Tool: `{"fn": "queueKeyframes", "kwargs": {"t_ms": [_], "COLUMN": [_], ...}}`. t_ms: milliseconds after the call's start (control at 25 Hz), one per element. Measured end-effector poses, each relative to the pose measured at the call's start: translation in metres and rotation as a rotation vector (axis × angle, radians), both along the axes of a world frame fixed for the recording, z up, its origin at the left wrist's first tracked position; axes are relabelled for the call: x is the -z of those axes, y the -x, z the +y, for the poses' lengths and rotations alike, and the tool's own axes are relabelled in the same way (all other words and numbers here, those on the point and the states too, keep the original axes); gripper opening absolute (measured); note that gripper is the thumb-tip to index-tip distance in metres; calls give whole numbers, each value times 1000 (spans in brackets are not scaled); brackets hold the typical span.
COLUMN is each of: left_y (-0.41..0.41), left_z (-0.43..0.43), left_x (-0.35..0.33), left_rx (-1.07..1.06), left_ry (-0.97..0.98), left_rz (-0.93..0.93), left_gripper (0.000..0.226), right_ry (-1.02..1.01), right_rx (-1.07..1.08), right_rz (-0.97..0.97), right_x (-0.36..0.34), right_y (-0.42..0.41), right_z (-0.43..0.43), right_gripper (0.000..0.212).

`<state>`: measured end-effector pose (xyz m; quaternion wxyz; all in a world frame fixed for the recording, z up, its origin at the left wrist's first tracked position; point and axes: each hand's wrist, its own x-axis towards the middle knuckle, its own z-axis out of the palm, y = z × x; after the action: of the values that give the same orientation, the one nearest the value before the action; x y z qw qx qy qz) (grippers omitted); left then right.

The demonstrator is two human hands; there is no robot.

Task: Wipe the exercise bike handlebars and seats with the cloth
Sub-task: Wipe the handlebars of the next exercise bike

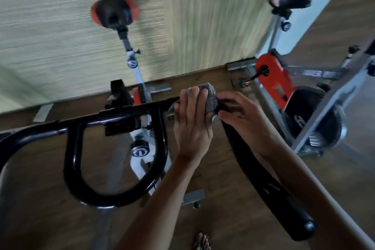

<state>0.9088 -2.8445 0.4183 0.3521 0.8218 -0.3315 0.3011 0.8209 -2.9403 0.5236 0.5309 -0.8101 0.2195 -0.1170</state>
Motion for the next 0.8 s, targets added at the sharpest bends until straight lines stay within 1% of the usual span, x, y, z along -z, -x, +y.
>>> {"fn": "queueKeyframes", "kwargs": {"t_ms": [80,160,280,360,480,560,680,800], "left_y": [-4,-10,-5,-1,-7,-11,-9,-10], "left_z": [7,16,9,0,7,14,9,15], "left_x": [-1,2,0,-4,-2,-1,-10,-15], "left_rx": [-70,-79,-91,-96,-87,-88,-125,-85], "left_ry": [3,4,30,36,-50,-71,-16,-131], "left_rz": [-19,-24,18,46,-24,-63,-1,-47], "left_gripper": [45,42,41,41,44,41,37,39], "right_ry": [37,111,288,324,340,334,312,256], "right_rx": [-17,-13,-26,-49,-55,-55,-36,-24], "right_rz": [7,14,0,-15,-9,1,8,28], "right_x": [2,3,5,5,5,5,7,6], "right_y": [-7,-9,-11,-10,-9,-7,-5,-3], "right_z": [2,4,8,8,6,7,7,8], "right_gripper": [35,36,39,39,39,41,42,43]}}
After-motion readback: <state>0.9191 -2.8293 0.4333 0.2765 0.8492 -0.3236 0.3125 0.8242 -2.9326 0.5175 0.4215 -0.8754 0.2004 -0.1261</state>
